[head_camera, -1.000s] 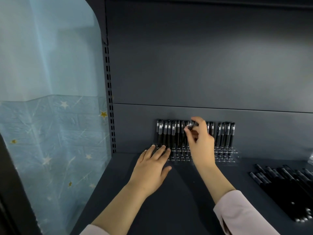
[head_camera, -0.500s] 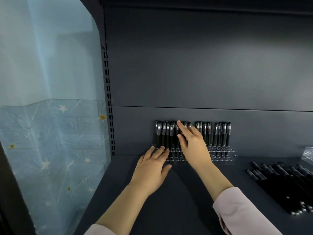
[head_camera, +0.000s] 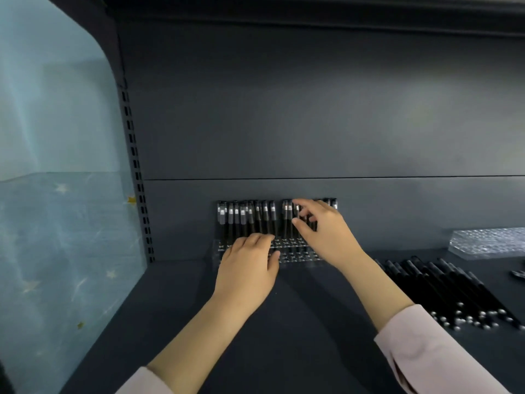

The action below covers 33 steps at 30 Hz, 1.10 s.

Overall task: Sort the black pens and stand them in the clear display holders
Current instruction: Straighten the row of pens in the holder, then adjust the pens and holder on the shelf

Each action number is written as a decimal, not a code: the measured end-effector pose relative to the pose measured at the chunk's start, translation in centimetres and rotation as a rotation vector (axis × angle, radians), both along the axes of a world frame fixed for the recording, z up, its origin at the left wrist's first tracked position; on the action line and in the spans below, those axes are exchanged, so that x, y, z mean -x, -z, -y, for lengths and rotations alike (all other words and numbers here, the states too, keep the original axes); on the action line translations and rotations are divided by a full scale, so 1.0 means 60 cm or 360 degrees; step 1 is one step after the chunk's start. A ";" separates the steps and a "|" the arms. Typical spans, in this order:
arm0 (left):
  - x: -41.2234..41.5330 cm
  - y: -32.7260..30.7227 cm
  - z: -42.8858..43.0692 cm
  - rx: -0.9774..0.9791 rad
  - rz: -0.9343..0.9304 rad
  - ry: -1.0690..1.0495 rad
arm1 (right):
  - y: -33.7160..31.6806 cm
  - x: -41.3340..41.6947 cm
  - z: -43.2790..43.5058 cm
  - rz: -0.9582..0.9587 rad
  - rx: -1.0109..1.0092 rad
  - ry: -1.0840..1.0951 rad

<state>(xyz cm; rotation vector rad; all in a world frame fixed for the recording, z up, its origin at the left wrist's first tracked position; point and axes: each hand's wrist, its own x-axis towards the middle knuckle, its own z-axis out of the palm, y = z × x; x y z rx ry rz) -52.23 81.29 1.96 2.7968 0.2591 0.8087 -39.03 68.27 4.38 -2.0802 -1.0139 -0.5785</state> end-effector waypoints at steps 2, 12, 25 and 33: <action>-0.018 -0.002 0.047 0.0177 -0.0015 0.0044 | 0.001 -0.018 0.051 -0.0016 0.0055 0.0037; -0.138 0.025 0.287 0.0480 -0.0835 -0.0240 | 0.040 -0.140 0.302 -0.0147 0.0479 0.0058; -0.217 0.053 0.397 0.0400 -0.0798 -0.0587 | 0.083 -0.203 0.359 -0.0596 0.0319 -0.0006; -0.220 0.051 0.391 0.0553 -0.0784 -0.0576 | 0.092 -0.199 0.357 -0.0647 0.0271 0.0084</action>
